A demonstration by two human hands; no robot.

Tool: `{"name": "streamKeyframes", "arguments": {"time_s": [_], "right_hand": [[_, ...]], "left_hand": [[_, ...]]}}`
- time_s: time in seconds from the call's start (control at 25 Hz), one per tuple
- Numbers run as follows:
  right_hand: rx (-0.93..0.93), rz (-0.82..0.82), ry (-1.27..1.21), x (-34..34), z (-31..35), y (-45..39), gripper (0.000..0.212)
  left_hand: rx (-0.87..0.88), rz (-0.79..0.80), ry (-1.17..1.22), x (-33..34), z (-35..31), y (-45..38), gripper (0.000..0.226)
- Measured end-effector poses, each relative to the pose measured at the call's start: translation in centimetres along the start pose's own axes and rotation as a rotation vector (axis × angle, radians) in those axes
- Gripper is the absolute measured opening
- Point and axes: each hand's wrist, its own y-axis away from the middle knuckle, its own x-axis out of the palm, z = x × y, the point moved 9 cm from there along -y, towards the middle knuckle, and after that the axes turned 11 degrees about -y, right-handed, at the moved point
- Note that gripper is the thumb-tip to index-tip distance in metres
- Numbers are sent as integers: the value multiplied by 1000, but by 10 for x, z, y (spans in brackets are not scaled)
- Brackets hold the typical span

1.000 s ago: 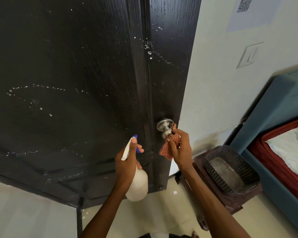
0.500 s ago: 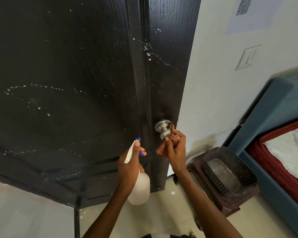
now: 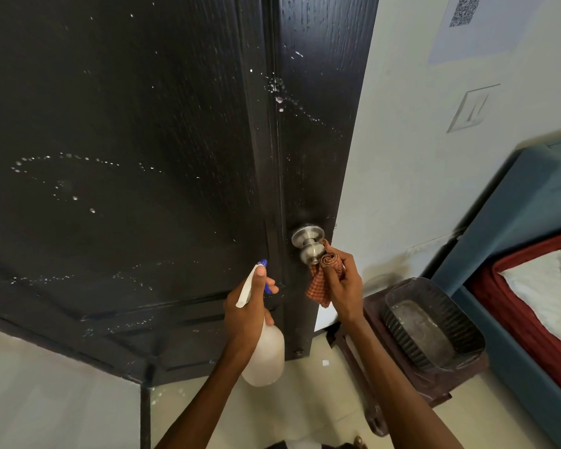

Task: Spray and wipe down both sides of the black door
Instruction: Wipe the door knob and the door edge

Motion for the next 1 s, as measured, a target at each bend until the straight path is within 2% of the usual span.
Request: {"name": "streamKeyframes", "arguments": {"time_s": [0.2, 0.48, 0.64, 0.72, 0.84, 1.0], "right_hand": [[-16, 31, -33, 9, 8, 0, 41], [256, -54, -195, 13, -29, 12, 40], [307, -37, -183, 10, -32, 20, 50], [342, -66, -261, 7, -28, 29, 53], [378, -102, -359, 8, -24, 36, 47], [392, -116, -423, 14, -19, 36, 34]], "left_hand": [[-26, -4, -13, 3, -3, 1, 39], [9, 5, -15, 9, -4, 4, 46], [44, -16, -21, 5, -4, 7, 46], [32, -24, -27, 2, -2, 8, 46], [-9, -11, -16, -2, 1, 9, 47], [-58, -11, 27, -6, 2, 15, 36]]}}
